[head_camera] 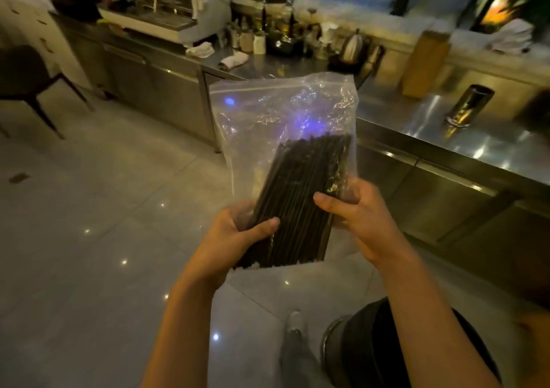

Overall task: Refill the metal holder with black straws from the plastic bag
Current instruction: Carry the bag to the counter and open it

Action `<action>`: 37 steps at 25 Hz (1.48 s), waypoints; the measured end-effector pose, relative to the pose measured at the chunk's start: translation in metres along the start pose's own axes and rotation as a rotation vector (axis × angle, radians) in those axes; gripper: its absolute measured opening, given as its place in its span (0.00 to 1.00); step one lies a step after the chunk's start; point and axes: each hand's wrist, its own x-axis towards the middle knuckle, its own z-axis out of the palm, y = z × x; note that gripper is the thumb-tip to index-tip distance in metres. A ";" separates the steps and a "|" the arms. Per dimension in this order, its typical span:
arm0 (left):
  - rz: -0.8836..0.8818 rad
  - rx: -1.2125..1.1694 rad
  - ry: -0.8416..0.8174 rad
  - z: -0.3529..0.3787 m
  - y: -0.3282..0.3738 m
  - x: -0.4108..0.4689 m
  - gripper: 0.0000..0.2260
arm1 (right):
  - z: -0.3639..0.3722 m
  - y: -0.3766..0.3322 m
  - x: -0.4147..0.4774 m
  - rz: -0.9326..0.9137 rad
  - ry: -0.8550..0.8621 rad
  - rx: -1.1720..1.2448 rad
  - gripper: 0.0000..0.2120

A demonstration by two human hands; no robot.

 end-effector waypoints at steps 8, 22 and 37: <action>-0.019 0.115 -0.232 0.058 0.044 0.225 0.16 | -0.120 -0.012 0.154 -0.095 0.227 0.078 0.14; -0.031 0.109 -0.546 0.158 0.048 0.543 0.19 | -0.275 -0.019 0.349 -0.061 0.662 0.002 0.15; 0.023 0.205 -0.744 0.291 0.056 0.763 0.17 | -0.444 -0.017 0.480 -0.022 0.792 0.013 0.15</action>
